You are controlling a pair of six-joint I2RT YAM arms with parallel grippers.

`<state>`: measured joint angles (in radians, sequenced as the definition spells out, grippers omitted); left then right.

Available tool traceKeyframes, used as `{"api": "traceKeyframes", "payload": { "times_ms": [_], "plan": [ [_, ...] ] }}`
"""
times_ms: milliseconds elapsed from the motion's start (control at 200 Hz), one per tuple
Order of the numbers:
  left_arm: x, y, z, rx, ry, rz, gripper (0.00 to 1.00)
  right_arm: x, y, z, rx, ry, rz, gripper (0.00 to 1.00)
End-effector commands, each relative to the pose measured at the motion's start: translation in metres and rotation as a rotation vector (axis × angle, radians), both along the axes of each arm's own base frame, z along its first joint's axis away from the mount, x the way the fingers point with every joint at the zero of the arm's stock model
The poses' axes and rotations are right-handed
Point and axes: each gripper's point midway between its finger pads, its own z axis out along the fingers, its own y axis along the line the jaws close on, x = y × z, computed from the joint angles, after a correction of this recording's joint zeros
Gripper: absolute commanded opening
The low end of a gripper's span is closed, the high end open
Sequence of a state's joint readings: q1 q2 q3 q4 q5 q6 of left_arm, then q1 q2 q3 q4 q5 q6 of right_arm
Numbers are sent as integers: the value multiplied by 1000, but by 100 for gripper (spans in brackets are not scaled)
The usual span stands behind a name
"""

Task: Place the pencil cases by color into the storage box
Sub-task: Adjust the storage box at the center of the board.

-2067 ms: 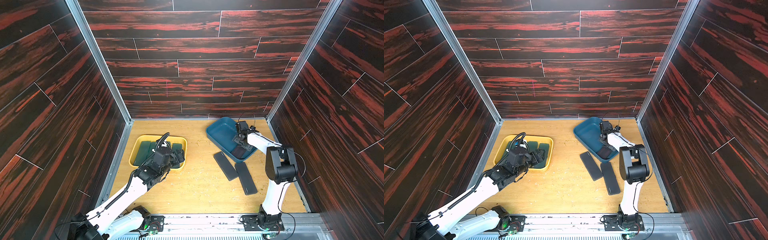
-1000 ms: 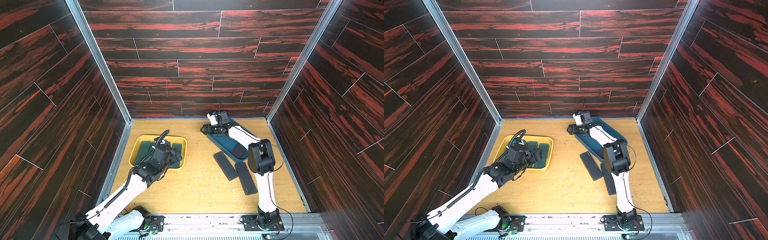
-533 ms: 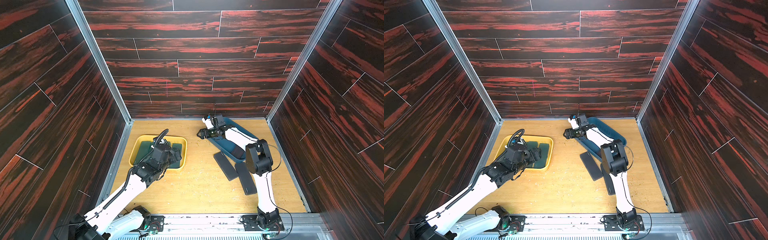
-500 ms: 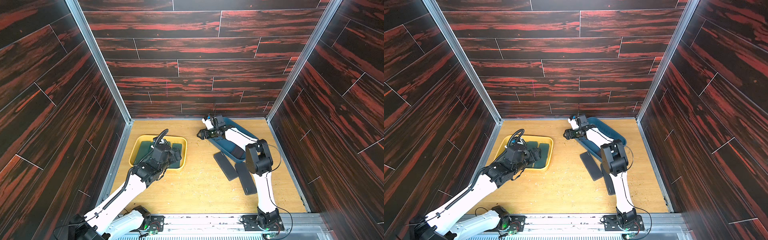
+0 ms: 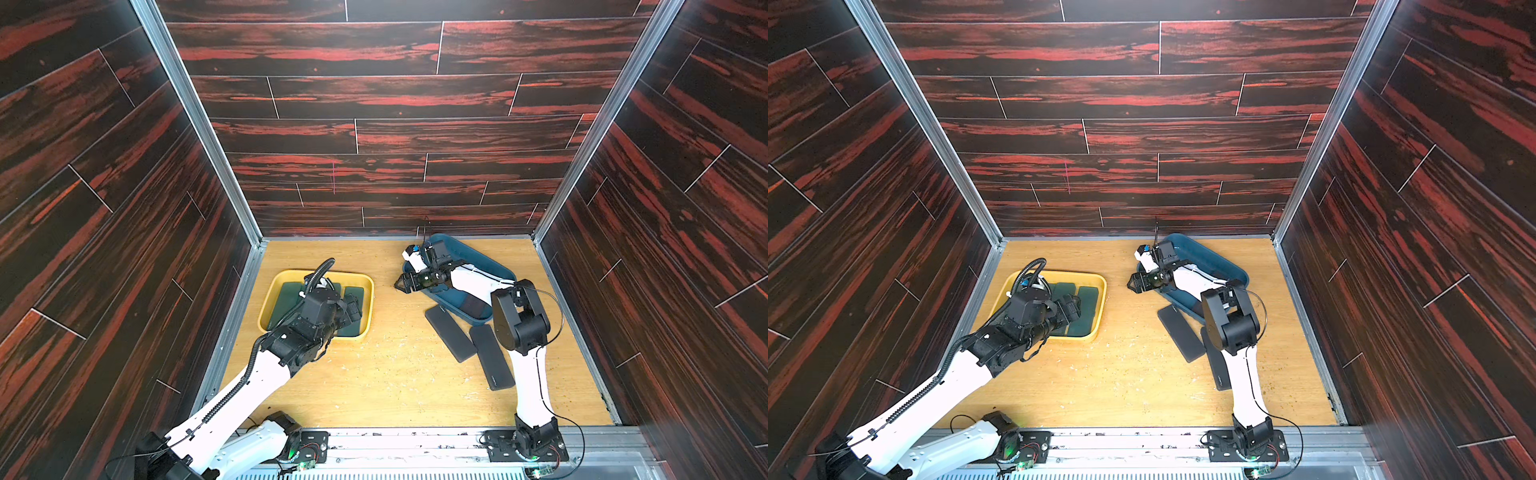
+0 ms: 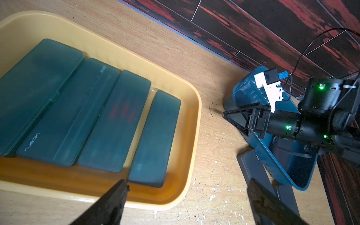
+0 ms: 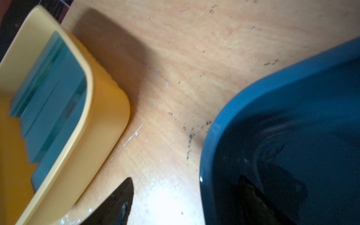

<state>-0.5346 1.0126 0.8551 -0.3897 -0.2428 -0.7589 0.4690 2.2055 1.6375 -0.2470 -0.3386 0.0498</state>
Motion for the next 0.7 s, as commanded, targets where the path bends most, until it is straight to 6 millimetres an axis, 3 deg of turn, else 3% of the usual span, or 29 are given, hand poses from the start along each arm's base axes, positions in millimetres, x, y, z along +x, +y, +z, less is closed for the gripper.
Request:
{"api": "traceKeyframes", "payload": {
  "times_ms": [0,341,696],
  "plan": [
    [1,3,12,-5,-29,5,97,-33,11,10,13,38,83,84],
    [2,3,13,-8,-36,3,97,-82,12,7,25,83,190,82],
    [9,-3,12,-13,-33,-11,97,-129,-10,23,18,61,176,82]
  ]
}}
